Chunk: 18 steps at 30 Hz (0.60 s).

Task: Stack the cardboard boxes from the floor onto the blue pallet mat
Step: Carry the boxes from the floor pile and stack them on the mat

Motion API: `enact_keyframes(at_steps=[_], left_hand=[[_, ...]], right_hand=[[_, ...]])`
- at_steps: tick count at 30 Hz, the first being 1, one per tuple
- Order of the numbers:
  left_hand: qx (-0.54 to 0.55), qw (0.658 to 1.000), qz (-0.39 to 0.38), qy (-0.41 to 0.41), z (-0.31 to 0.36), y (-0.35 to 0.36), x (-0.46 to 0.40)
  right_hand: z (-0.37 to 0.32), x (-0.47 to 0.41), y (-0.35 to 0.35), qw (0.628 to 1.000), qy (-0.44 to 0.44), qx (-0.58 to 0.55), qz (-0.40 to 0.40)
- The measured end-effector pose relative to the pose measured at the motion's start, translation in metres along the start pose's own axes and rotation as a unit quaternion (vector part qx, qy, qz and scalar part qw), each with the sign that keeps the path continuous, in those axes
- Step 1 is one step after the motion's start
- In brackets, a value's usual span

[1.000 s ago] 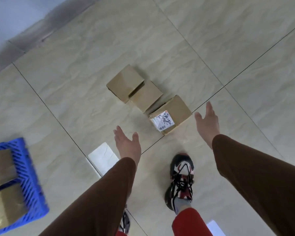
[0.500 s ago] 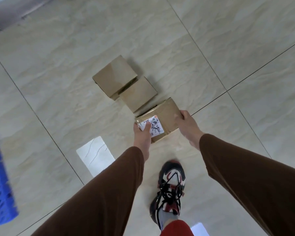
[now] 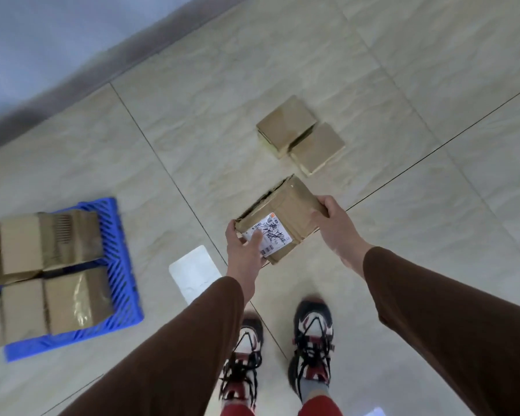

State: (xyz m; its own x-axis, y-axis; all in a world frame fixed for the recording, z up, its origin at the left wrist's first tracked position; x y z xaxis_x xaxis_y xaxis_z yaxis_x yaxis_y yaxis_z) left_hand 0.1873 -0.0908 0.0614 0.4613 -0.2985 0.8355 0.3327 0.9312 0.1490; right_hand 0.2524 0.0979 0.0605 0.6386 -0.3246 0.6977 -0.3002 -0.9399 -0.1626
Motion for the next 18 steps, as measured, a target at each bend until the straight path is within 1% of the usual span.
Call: enact_keyframes(at_steps=[4, 7, 13, 18], left_hand=[[0.026, 0.999, 0.034, 0.014, -0.005, -0.07, 0.045], [0.07, 0.996, 0.053, 0.03, -0.021, -0.128, 0.07], [0.123, 0.988, 0.089, 0.017, -0.054, -0.226, 0.119], [0.12, 0.99, 0.073, 0.024, -0.077, -0.325, 0.163]], right_hand=[[-0.016, 0.03, 0.077, 0.999, -0.011, 0.014, -0.041], [-0.022, 0.045, 0.137, 0.996, -0.02, 0.041, -0.075], [-0.023, 0.085, 0.235, 0.988, -0.035, 0.067, -0.137], [-0.019, 0.119, 0.33, 0.978, -0.044, 0.113, -0.168]])
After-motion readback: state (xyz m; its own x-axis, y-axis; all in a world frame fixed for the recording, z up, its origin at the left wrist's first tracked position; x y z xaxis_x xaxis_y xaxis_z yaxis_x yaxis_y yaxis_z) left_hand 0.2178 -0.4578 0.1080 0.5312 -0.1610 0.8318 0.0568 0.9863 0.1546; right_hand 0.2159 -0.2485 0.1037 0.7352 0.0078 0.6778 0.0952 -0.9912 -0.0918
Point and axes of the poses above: each hand's wrist, its own x-axis away from the middle knuckle, its own y-axis out of the palm, z = x × y, the point moved 3 cm from there along -x, towards the middle knuckle, and after that the axes turned 12 degrees about -z, right-handed, at the moved point
